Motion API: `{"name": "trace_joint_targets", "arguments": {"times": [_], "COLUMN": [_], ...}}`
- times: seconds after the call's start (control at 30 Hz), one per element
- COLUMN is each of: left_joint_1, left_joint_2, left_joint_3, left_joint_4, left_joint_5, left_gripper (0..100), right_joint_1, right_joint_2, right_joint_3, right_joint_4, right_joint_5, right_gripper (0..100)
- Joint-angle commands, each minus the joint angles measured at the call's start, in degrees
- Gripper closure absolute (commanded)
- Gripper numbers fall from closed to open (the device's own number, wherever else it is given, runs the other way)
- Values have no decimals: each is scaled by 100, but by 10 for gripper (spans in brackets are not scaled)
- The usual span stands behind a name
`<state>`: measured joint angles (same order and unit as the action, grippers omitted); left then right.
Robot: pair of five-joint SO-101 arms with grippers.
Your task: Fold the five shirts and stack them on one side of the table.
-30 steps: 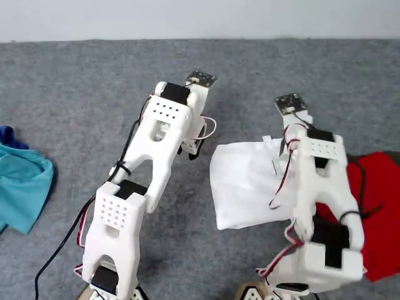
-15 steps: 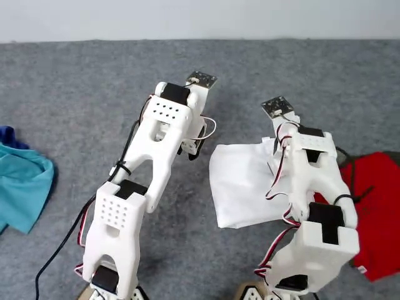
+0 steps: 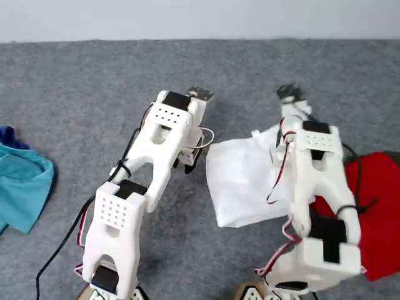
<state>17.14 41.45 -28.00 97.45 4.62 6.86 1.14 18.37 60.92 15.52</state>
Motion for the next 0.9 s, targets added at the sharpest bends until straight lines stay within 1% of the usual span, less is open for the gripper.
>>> {"name": "trace_joint_targets", "arguments": {"times": [0.0, 0.07, 0.2, 0.33, 0.43, 0.57, 0.73, 0.87], "left_joint_1": [-316, -527, -870, -1073, -1152, -1152, -1152, -1152], "left_joint_2": [-70, -70, -70, -70, -70, -79, -79, -79], "left_joint_3": [48, 154, 497, 901, 1209, 1288, 1288, 1288], "left_joint_4": [-88, -202, -510, -791, -1020, -1064, -1055, -1055], "left_joint_5": [-79, -79, -70, -70, -70, -70, -70, -70], "left_gripper": [882, 882, 882, 882, 882, 882, 882, 882], "right_joint_1": [593, 1024, 1868, 2738, 3424, 4198, 4927, 5393], "right_joint_2": [-804, -1068, -1437, -1525, -1534, -1534, -1534, -1490], "right_joint_3": [-413, -457, -422, -422, -422, -422, -422, -396], "right_joint_4": [541, 681, 910, 1015, 1042, 1051, 1033, 998], "right_joint_5": [-360, -396, -879, -1011, -1011, -976, -712, -721], "right_gripper": [989, 989, 989, 989, 989, 989, 989, 989]}}
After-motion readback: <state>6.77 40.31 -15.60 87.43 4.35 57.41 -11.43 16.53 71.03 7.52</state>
